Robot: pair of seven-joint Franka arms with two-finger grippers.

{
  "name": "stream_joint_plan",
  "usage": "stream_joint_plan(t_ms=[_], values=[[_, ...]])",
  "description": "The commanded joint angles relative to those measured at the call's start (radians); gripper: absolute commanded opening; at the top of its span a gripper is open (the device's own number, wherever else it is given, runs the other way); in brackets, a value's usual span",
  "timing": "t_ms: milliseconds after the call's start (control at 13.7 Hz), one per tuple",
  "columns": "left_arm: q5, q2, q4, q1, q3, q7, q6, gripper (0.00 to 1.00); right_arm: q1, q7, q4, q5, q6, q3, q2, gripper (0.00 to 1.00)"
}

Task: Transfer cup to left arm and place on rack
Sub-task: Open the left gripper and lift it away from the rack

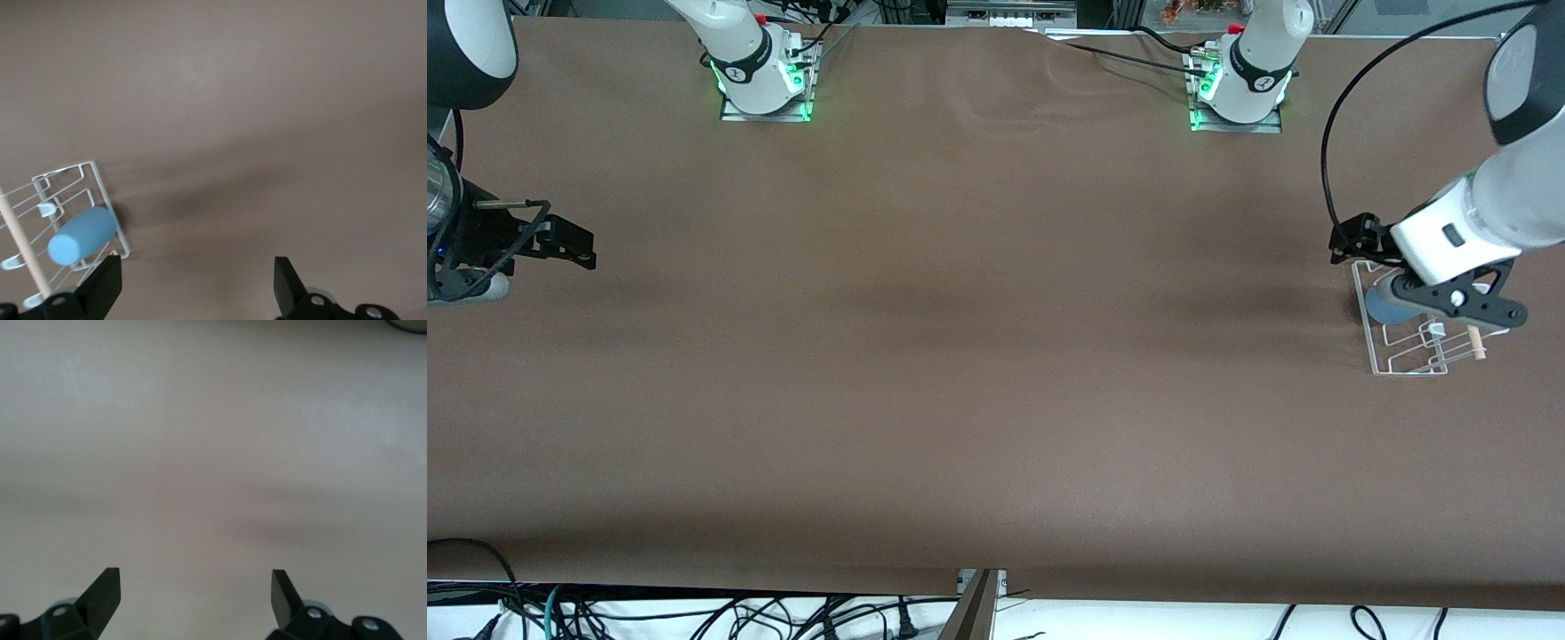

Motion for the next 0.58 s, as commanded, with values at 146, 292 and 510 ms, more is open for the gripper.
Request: stream_joint_plan(t_ms=[146,292,510], values=[[-0.007,-0.203,-0.301,-0.060,0.075,-0.105,0.165,1.00,-0.013,-0.015,0.014,0.016,0.001,0.006,0.004,1.00],[0.034,-0.200,-0.298,-0.068,0.075,-0.127,0.164,1.00,-0.013,-0.015,0.013,0.016,0.001,0.006,0.004,1.00],[0.034,-0.203,-0.296,-0.062,0.075,-0.130,0.150,1.00,-0.013,-0.015,0.013,0.016,0.001,0.006,0.004,1.00]])
